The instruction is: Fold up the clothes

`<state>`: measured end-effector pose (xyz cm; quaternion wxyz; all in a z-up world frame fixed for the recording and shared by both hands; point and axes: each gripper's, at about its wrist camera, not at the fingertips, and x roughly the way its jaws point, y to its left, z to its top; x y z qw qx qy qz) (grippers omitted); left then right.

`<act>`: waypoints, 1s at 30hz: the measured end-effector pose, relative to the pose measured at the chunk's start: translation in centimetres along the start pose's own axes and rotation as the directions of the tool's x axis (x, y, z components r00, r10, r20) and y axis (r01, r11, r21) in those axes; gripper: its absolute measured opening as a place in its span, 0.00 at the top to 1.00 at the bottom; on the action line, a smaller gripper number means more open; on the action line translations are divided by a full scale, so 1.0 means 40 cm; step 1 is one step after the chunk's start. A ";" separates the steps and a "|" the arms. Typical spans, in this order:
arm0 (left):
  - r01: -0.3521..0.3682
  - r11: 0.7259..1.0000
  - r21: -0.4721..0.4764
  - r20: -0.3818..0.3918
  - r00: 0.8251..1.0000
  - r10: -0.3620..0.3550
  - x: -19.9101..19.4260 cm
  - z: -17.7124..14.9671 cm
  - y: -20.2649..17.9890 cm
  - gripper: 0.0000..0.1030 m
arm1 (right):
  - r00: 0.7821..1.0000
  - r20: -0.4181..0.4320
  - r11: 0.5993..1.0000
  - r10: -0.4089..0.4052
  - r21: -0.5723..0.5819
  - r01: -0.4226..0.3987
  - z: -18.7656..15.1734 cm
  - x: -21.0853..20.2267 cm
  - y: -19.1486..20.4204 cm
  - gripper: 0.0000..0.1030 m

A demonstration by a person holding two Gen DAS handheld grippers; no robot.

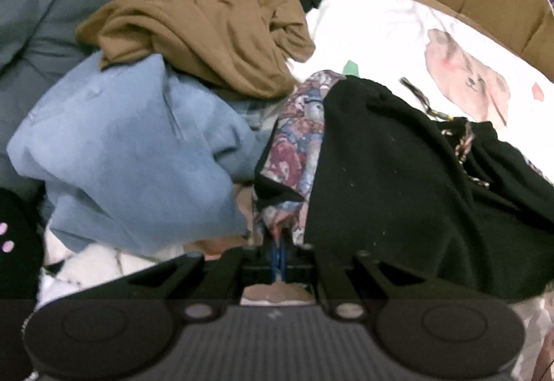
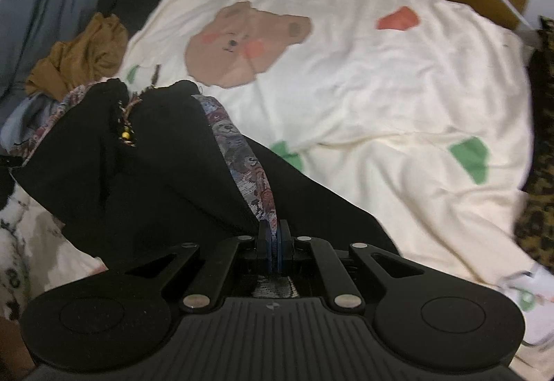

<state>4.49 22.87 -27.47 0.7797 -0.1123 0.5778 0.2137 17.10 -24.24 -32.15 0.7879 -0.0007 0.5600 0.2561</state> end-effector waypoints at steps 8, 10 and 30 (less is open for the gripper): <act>0.064 0.998 0.019 -0.050 0.997 -0.063 0.019 -0.043 -0.017 0.98 | 0.994 -0.012 0.992 -0.105 0.064 0.106 -0.028 -0.065 -0.079 1.00; 0.067 0.997 0.023 -0.065 0.996 -0.066 0.026 -0.060 -0.018 0.98 | 0.992 -0.016 0.989 -0.123 0.075 0.124 -0.032 -0.068 -0.091 1.00; -0.007 1.000 0.017 -0.117 0.993 0.009 0.020 -0.071 0.068 0.92 | 0.997 0.066 0.999 -0.037 0.024 0.035 0.101 0.061 -0.021 0.66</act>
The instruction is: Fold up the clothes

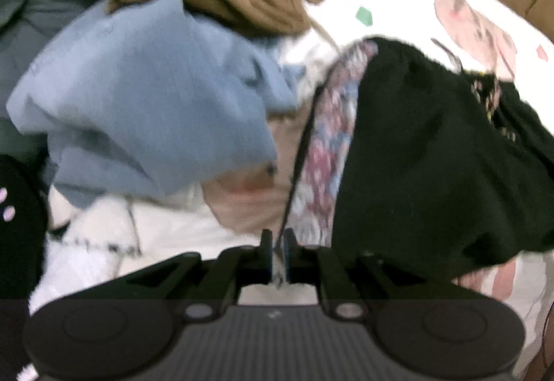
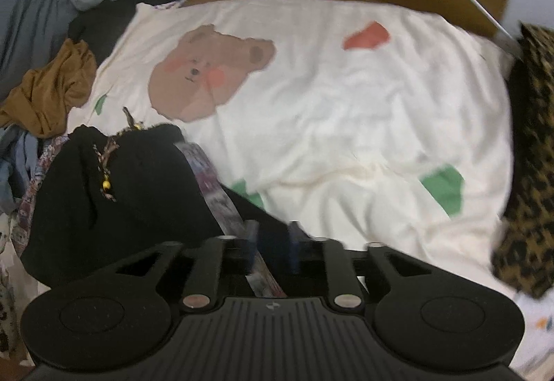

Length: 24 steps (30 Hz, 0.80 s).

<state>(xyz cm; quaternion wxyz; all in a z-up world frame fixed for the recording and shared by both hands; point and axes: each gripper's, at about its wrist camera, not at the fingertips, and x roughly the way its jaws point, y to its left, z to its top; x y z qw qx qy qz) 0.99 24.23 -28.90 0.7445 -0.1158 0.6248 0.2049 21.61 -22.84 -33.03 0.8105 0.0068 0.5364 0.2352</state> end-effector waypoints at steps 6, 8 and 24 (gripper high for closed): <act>0.034 0.999 -0.023 0.076 0.997 -0.032 -0.006 0.087 -0.039 0.92 | 0.998 0.025 0.998 0.054 -0.017 -0.054 0.041 0.066 0.047 0.64; 0.060 0.998 -0.015 0.104 0.993 -0.058 -0.004 0.121 -0.067 0.90 | 0.997 0.025 0.997 0.079 -0.028 -0.078 0.050 0.088 0.066 0.64; 0.239 0.967 0.090 0.235 0.938 -0.254 0.073 0.310 -0.336 0.64 | 0.986 -0.002 0.985 0.164 -0.053 -0.164 0.063 0.162 0.135 0.64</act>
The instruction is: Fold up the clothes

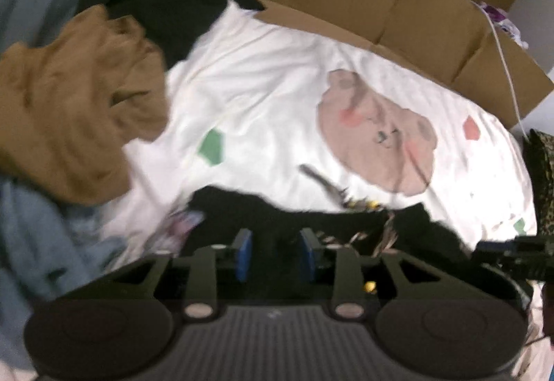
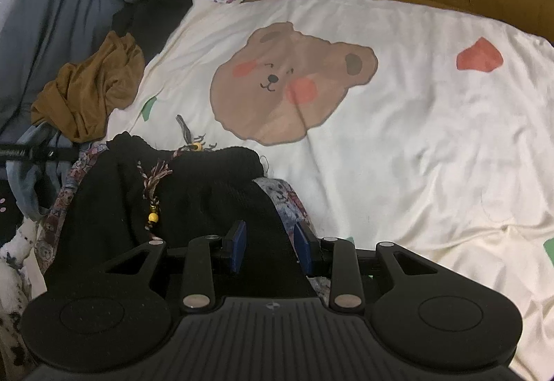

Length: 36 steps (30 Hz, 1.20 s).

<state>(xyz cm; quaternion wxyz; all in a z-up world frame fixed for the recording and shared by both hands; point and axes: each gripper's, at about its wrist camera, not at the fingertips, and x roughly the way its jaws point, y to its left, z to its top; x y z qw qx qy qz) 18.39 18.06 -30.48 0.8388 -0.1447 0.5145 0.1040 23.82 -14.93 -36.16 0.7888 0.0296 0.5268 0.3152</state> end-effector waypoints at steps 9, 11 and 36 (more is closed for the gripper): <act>0.049 0.999 0.021 -0.005 0.999 -0.049 0.150 0.082 -0.106 0.64 | 1.000 -0.012 1.000 0.001 0.006 -0.001 -0.014 0.009 -0.010 0.64; 0.058 0.998 0.016 -0.022 0.998 -0.057 0.186 0.088 -0.125 0.63 | 1.000 -0.013 1.000 0.001 0.010 -0.001 -0.018 0.009 -0.014 0.64; 0.041 0.996 -0.076 -0.105 0.993 -0.049 0.247 0.105 -0.100 0.99 | 1.000 0.013 0.999 -0.003 0.047 0.003 -0.023 -0.002 -0.042 0.64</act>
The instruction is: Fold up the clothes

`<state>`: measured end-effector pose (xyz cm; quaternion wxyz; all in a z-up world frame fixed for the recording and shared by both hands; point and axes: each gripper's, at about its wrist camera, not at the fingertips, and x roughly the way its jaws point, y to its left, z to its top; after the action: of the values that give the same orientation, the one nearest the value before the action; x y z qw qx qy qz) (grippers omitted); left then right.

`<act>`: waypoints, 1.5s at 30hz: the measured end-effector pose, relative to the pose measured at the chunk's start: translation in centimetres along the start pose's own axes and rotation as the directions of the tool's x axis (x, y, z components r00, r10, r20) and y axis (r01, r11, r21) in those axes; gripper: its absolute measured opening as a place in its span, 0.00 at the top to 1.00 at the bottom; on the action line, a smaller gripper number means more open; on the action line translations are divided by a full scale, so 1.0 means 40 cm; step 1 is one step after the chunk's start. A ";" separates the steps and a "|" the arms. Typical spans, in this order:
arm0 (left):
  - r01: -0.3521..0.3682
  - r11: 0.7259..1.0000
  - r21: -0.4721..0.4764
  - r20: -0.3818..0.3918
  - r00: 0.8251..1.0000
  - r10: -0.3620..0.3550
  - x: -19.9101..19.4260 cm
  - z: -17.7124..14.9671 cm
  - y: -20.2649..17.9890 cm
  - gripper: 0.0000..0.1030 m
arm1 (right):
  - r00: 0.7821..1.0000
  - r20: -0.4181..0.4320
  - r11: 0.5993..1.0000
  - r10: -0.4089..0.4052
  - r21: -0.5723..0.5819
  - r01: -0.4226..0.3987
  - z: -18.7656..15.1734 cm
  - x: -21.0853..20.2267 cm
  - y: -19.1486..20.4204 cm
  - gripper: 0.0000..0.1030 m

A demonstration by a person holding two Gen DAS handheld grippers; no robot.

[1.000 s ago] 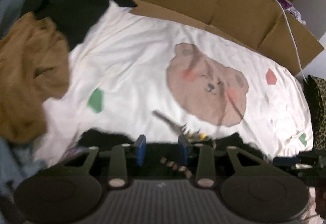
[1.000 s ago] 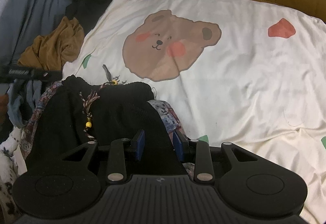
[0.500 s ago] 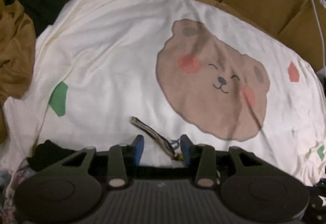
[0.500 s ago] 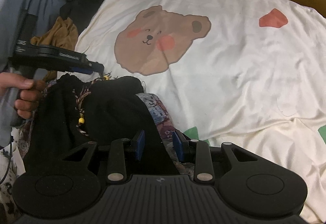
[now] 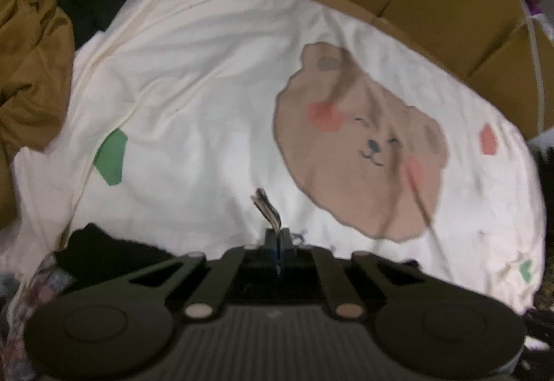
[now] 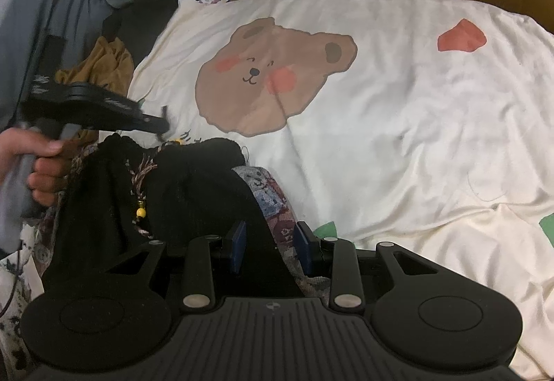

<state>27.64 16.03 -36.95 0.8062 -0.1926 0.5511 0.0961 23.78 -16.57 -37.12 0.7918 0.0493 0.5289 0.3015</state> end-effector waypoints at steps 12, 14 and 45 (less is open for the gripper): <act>0.040 0.997 0.068 0.010 0.999 -0.041 -0.212 -0.058 -0.002 0.99 | 0.999 0.048 1.000 -0.001 0.003 0.001 0.006 -0.040 0.025 0.64; 0.039 0.997 0.074 -0.003 0.999 -0.038 -0.233 -0.083 0.005 0.99 | 0.998 0.056 1.000 -0.002 -0.003 0.002 0.002 -0.057 0.030 0.64; -0.067 0.996 0.063 -0.224 0.971 0.079 -0.323 -0.298 0.236 0.80 | 0.991 0.019 0.990 -0.129 -0.057 0.130 0.083 0.108 0.014 0.64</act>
<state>9.17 20.37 -30.71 0.7392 -0.1595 0.6483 0.0879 27.53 -13.05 -38.95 0.8149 -0.0059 0.5158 0.2643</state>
